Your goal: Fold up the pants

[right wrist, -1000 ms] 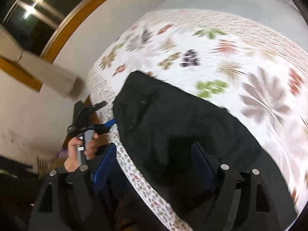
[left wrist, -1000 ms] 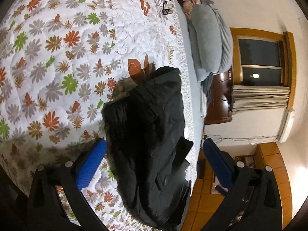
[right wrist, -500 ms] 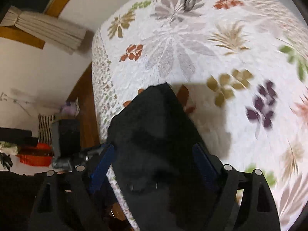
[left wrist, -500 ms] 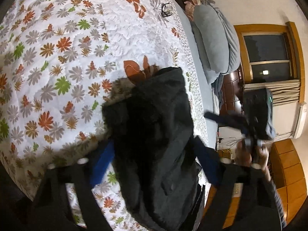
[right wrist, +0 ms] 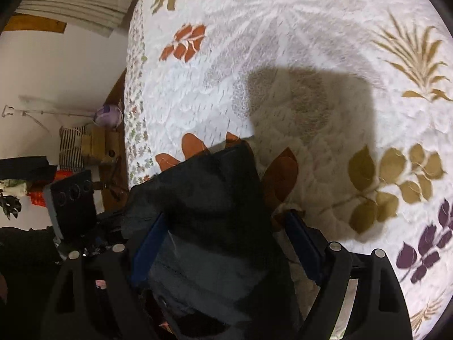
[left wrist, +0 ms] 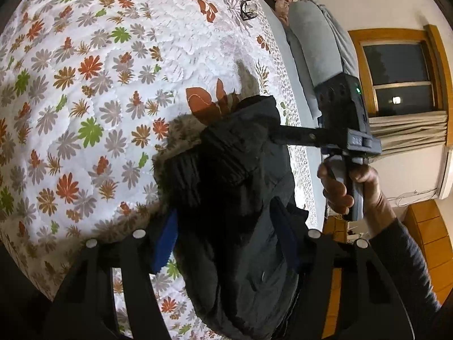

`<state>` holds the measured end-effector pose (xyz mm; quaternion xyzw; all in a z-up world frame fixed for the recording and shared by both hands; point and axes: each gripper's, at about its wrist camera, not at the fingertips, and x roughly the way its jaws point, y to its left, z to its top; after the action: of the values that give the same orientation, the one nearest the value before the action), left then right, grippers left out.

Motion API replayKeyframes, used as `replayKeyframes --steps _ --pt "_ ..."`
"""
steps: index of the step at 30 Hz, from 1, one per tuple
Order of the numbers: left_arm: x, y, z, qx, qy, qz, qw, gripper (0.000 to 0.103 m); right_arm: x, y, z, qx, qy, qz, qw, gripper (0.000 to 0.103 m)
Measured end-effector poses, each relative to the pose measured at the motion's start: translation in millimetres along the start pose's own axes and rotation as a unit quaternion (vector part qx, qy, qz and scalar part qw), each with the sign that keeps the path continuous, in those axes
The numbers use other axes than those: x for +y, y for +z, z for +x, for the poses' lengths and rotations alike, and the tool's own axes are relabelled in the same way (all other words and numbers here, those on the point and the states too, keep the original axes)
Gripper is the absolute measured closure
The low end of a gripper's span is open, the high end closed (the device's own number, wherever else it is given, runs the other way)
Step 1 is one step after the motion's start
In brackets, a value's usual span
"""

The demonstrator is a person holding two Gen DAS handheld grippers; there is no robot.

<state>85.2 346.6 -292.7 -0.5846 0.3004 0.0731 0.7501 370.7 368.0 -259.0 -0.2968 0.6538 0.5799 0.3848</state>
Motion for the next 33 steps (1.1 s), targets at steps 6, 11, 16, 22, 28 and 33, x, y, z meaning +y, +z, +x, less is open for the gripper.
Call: replayKeyframes --steps 6,11,16,22,28,33 --pt "-6.7 0.3 1.2 0.004 0.017 0.017 0.9997 0.052 1.6 6.9 3.0 0.007 0.005 -0.007 1.0 0.043" --pt "-16.9 0.4 1.1 0.001 0.025 0.044 0.9987 0.067 9.1 0.0 -6.0 -0.003 -0.025 -0.018 1.0 0.069" --pt "-30.5 -1.9 -3.4 -0.009 0.029 0.08 0.9964 0.072 24.7 -10.5 -25.5 -0.018 -0.05 -0.023 0.998 0.073" --pt "-45.7 -5.1 -16.2 -0.017 0.023 0.103 0.9942 0.075 45.9 -23.1 -47.6 -0.032 -0.073 -0.026 0.996 0.074" --pt "-75.8 -16.1 -31.9 -0.032 0.023 0.15 0.988 0.076 63.3 -43.0 -75.2 -0.052 -0.095 -0.023 0.994 0.075" --pt "-98.1 -27.4 -42.5 -0.041 0.022 0.18 0.9826 0.077 83.5 -64.5 -98.4 -0.072 -0.113 -0.022 0.991 0.075"
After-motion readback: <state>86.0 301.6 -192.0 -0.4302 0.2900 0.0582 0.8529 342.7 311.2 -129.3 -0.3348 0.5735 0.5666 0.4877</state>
